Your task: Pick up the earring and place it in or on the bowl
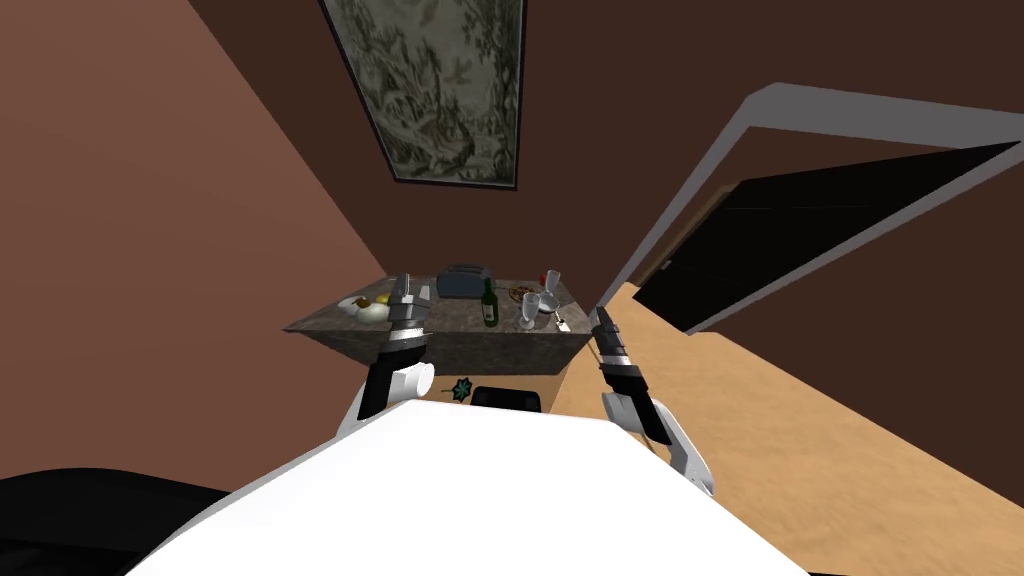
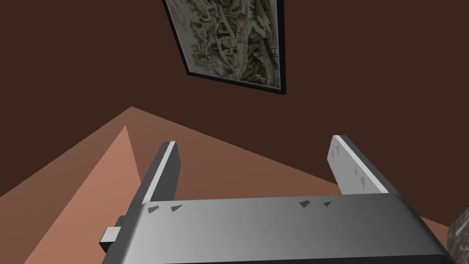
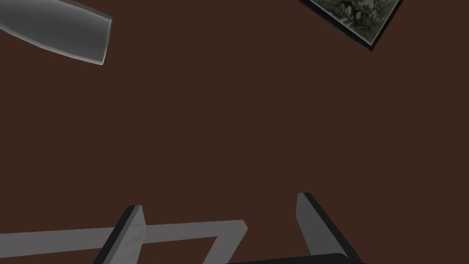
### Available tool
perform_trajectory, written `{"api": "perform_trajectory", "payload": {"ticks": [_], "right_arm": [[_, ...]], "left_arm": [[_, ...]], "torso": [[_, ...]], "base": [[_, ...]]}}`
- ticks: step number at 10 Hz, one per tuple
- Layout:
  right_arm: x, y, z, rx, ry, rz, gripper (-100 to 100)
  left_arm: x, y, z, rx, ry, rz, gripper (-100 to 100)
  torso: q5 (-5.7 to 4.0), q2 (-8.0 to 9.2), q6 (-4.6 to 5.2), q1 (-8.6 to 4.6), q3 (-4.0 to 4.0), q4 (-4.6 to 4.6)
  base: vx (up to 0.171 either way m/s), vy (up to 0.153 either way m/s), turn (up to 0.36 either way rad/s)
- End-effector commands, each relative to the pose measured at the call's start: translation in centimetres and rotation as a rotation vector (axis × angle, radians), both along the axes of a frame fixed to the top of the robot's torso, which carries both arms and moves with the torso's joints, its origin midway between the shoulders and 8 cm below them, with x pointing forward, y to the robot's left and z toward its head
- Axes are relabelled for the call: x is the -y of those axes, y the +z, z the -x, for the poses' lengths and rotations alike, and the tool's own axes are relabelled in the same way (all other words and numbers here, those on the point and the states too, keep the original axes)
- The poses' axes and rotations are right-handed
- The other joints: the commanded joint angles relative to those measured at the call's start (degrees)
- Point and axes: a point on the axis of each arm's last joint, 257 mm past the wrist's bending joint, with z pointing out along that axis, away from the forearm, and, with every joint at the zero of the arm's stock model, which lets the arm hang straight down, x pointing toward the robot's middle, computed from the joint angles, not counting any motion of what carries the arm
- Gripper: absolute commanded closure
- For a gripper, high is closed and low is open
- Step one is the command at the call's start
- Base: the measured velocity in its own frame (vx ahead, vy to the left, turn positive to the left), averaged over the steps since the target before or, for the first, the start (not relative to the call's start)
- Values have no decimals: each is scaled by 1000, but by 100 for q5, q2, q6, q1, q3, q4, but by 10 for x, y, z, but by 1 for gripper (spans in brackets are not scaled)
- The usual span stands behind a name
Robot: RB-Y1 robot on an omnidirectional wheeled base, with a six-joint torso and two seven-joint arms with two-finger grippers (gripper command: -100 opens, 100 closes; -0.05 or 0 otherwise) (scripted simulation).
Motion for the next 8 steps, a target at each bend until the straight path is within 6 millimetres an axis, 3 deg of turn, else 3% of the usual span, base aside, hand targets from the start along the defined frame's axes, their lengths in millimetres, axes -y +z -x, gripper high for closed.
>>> {"api": "perform_trajectory", "payload": {"ticks": [1, 4, 7, 8], "right_arm": [[11, -29, 0, -77, -15, 86, -100], [41, -76, 0, -213, -47, 251, -100], [56, -95, 2, -268, -56, 321, -100], [69, -110, 4, -315, -66, 382, -100]], "left_arm": [[0, 0, 0, 0, 0, 0, 0], [0, 0, 0, 0, 0, 0, 0], [0, 0, 0, 0, 0, 0, 0], [0, 0, 0, 0, 0, 0, 0]], "torso": [[0, 0, 0, 0, 0, 0], [0, -1, 2, 0, 0, 0], [3, -8, 3, 14, -4, -1], [3, -9, 6, 16, -5, -2]], "base": [[-22, -48, 257], [-20, -37, 304], [-6, -5, 115], [-1, 5, 184]]}}
